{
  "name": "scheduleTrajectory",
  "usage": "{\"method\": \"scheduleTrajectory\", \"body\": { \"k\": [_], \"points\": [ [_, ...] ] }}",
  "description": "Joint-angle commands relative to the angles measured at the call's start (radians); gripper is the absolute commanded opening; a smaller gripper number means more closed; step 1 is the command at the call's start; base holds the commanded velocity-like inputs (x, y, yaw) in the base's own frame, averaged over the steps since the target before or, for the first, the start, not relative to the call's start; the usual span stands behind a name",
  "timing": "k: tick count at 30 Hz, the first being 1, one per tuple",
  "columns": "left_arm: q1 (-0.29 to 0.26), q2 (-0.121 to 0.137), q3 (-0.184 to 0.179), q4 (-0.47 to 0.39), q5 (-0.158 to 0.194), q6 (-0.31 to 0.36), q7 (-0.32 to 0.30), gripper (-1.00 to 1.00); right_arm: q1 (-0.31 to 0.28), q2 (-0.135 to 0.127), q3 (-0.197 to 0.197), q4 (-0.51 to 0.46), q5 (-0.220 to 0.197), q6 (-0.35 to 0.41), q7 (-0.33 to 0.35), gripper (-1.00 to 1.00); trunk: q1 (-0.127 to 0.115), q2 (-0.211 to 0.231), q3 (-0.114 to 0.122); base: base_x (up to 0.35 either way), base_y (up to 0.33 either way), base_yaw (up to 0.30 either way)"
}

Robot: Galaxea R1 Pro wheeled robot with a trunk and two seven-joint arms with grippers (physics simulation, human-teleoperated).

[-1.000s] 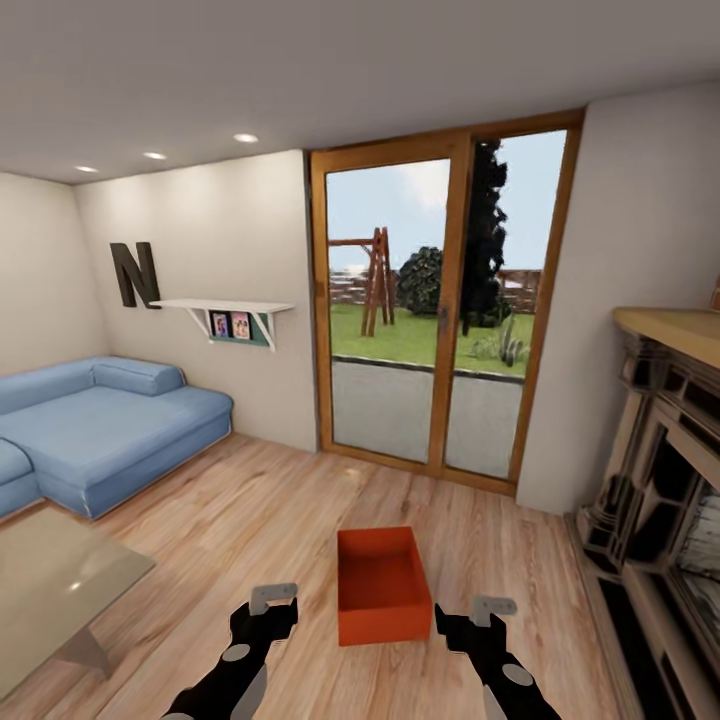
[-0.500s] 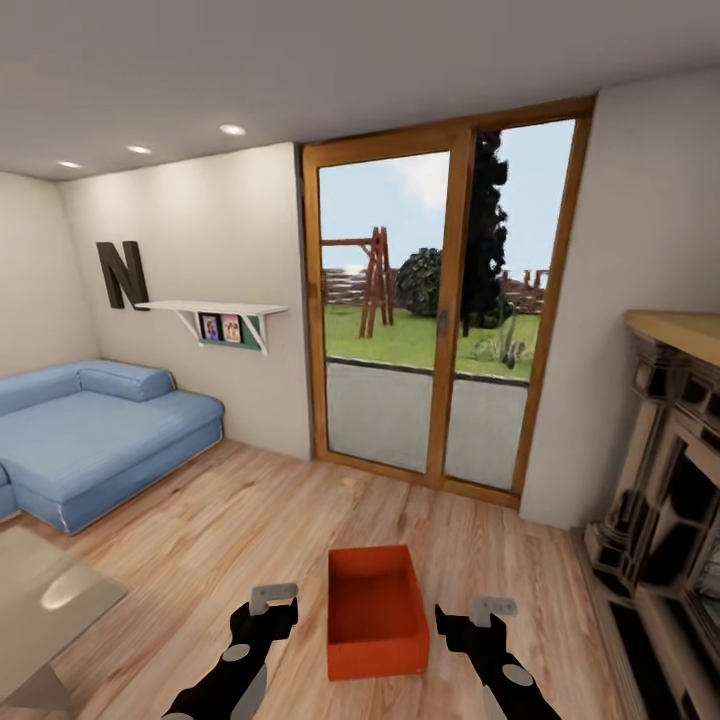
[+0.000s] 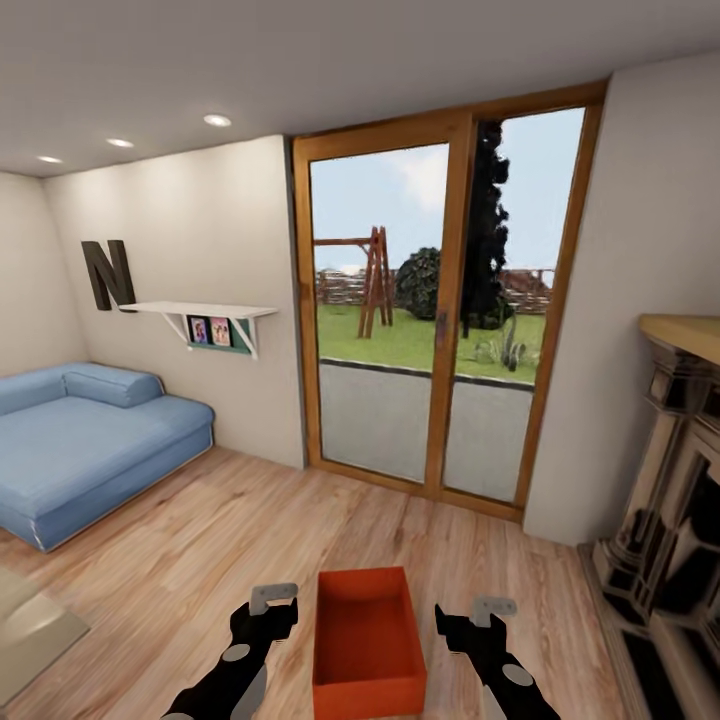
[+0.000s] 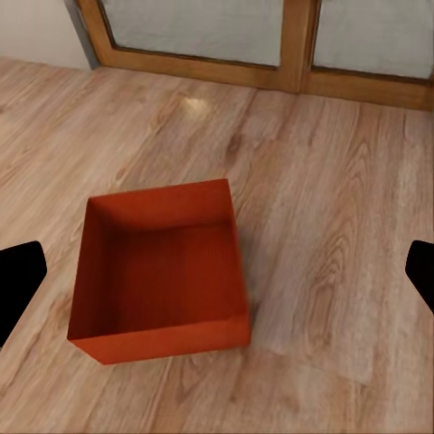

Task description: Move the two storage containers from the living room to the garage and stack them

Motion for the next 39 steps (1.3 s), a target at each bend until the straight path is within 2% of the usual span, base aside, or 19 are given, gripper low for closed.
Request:
{"method": "scheduleTrajectory", "body": {
  "k": [1,21,39],
  "points": [
    [0.0,-0.001,0.005,0.001,-0.003,-0.004,0.001,1.0,0.0,-0.001,0.005,0.001,-0.01,-0.004,-0.004,1.0,0.001,-0.001,0.0,0.325,-0.053,0.0],
    [0.0,-0.001,0.005,0.001,-0.003,-0.003,0.001,1.0,0.0,-0.001,0.005,0.001,-0.01,-0.004,-0.004,1.0,0.001,-0.001,0.0,0.329,-0.006,0.0],
    [0.0,-0.001,0.005,0.001,-0.003,-0.004,0.001,1.0,0.0,0.0,0.005,0.007,-0.01,-0.004,-0.004,1.0,0.001,-0.001,0.0,0.33,-0.105,0.0]
  ]
}}
